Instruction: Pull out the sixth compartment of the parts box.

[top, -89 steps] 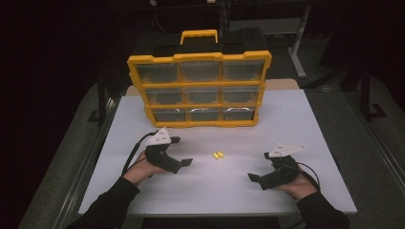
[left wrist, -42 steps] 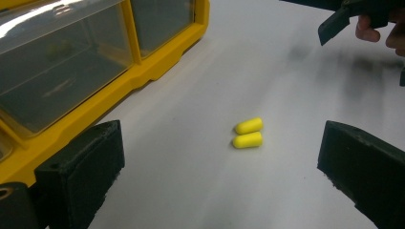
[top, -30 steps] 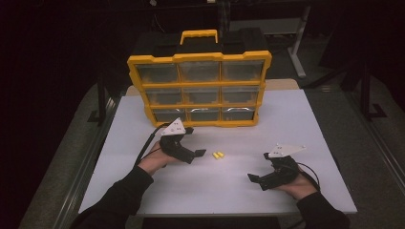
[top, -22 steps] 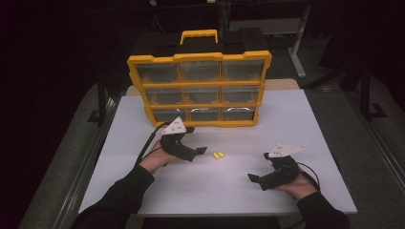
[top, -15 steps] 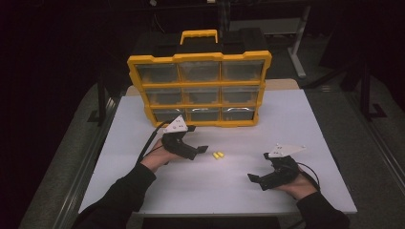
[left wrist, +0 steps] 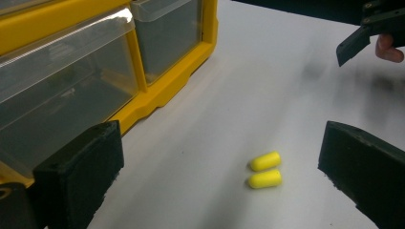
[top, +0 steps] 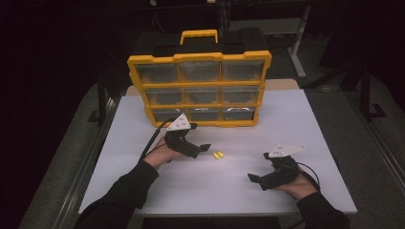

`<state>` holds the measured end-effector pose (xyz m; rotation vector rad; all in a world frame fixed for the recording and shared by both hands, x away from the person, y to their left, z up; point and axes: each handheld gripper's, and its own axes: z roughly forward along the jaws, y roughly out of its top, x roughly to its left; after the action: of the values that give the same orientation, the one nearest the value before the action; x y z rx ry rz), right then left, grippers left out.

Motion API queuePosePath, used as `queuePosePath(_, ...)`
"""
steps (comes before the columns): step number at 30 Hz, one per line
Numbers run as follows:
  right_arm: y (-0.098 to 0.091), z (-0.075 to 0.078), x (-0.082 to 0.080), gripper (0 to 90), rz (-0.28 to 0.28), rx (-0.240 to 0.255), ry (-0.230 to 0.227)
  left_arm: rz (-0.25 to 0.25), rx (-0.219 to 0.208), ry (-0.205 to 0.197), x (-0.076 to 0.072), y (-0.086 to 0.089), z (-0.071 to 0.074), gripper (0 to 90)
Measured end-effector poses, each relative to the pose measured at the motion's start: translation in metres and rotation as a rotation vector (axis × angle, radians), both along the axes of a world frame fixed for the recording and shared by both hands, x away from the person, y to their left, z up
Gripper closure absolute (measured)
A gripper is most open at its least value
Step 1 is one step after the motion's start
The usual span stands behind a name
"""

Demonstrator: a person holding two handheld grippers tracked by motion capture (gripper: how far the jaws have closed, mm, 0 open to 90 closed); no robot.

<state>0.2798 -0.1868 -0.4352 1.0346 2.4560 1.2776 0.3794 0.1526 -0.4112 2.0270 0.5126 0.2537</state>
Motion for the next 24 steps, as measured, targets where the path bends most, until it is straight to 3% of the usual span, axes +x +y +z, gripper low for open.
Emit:
queuePosePath(9, 0.0, 0.0, 0.0, 0.0, -0.001, 0.003, 0.001, -0.016, 0.0, 0.006, 0.003, -0.006, -0.001, 0.0)
queuePosePath(24, 0.001, -0.001, 0.0, 0.0, 0.004, 0.0, -0.001, -0.027, -0.011, -0.021, 0.007, -0.015, -0.003, 0.0)
